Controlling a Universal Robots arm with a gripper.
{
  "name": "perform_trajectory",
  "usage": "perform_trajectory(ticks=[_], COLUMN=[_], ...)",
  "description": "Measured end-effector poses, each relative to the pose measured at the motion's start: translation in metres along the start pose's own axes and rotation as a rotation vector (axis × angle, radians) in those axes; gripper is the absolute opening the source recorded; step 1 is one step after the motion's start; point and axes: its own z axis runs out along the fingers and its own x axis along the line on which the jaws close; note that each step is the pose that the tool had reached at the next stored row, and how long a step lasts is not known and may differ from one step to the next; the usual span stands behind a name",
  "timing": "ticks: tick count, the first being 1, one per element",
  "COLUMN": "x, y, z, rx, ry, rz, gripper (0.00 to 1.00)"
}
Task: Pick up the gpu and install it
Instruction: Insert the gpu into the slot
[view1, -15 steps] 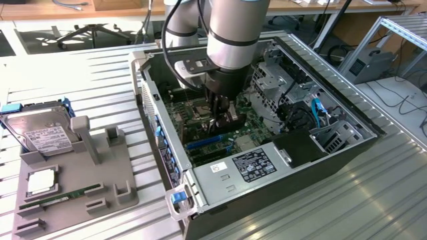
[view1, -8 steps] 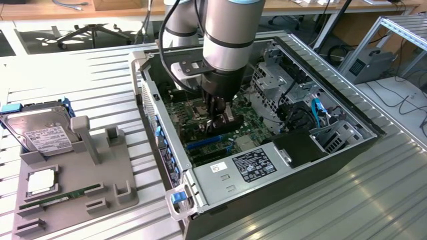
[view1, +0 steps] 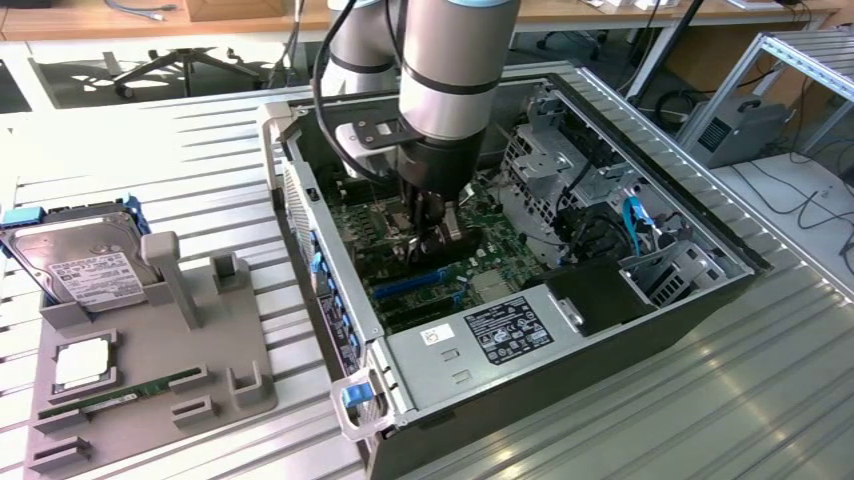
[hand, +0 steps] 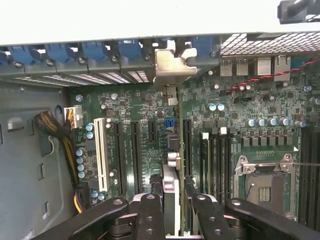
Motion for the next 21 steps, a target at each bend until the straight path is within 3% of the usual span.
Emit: perform_trajectory(ticks=[11, 21], x=[0.0002, 0.0005], y=[0.0048, 0.0096], z=[0.0011, 0.0037], rx=[0.0007, 0.0008], ry=[0.01, 0.0117], rz=[0.0, 0.0], gripper=[0.27, 0.27])
